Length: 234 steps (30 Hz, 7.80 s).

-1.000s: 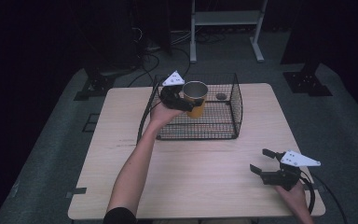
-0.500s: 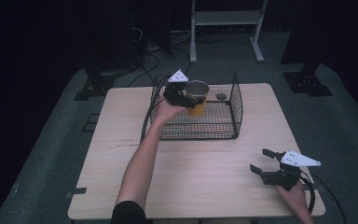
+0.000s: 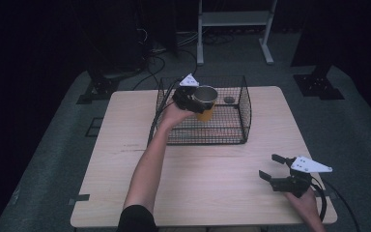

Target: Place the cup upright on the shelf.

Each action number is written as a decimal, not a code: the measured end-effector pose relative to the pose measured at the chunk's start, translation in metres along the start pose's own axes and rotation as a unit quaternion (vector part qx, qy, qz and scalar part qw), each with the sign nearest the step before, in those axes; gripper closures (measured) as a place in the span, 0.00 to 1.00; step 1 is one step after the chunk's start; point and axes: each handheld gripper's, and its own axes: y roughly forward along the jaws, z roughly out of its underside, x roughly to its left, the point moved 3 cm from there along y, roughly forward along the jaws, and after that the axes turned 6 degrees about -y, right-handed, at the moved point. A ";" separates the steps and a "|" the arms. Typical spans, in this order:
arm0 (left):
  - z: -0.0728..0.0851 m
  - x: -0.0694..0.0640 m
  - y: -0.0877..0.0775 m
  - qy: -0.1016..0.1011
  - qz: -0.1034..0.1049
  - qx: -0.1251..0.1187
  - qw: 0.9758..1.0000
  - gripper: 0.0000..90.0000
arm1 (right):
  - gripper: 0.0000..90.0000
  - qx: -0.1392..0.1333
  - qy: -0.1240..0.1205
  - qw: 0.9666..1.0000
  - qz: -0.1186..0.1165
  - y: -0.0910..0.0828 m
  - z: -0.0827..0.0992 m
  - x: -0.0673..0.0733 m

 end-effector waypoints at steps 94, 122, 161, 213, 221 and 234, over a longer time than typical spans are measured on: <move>-0.002 -0.004 0.001 0.011 0.009 0.024 1.000 0.02 | 0.15 -0.008 0.004 1.000 -0.006 -0.002 0.000 -0.002; -0.011 -0.042 -0.034 0.027 0.046 -0.024 0.998 0.02 | 0.15 -0.010 0.013 1.000 0.004 -0.003 0.001 -0.003; 0.020 -0.067 -0.063 0.008 0.051 -0.045 0.998 0.02 | 0.15 -0.010 0.013 1.000 0.004 -0.003 0.001 -0.003; 0.076 -0.101 -0.110 0.008 0.045 -0.074 0.996 0.02 | 0.15 -0.010 0.017 1.000 0.006 -0.003 0.001 -0.004; 0.088 -0.109 -0.113 0.010 0.046 -0.075 0.996 0.02 | 0.15 -0.010 0.018 1.000 0.006 -0.003 0.001 -0.004; 0.115 -0.119 -0.123 0.010 0.030 -0.079 0.996 0.02 | 0.15 -0.010 0.018 1.000 0.006 -0.003 0.001 -0.004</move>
